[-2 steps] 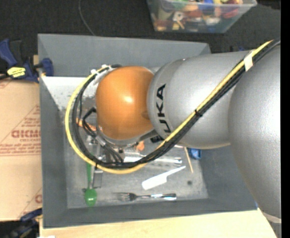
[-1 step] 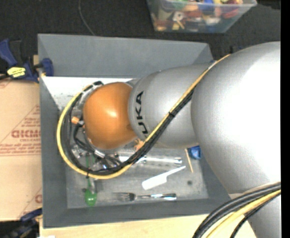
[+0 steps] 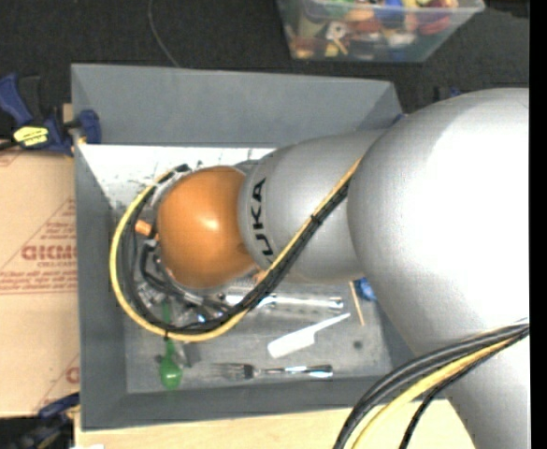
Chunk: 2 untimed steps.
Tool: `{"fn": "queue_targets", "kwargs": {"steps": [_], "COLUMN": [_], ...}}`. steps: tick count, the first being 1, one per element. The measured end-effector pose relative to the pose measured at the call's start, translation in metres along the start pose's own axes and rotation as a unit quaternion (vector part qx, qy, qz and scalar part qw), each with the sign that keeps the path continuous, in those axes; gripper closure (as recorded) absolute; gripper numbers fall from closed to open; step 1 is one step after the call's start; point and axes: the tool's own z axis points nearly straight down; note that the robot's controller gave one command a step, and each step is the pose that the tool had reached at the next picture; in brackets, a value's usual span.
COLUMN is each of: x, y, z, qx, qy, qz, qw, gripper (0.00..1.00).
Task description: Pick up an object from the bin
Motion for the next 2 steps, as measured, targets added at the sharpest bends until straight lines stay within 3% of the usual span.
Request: {"fn": "queue_targets", "kwargs": {"steps": [1, 2], "x": [0.013, 0.028], "y": [0.036, 0.038], "z": [-0.031, 0.0], "qx": [0.0, 0.002], "qy": [0.0004, 0.0024], "qz": [-0.181, -0.214], "qw": [0.9835, 0.9769], "gripper": [0.0, 0.0]}}
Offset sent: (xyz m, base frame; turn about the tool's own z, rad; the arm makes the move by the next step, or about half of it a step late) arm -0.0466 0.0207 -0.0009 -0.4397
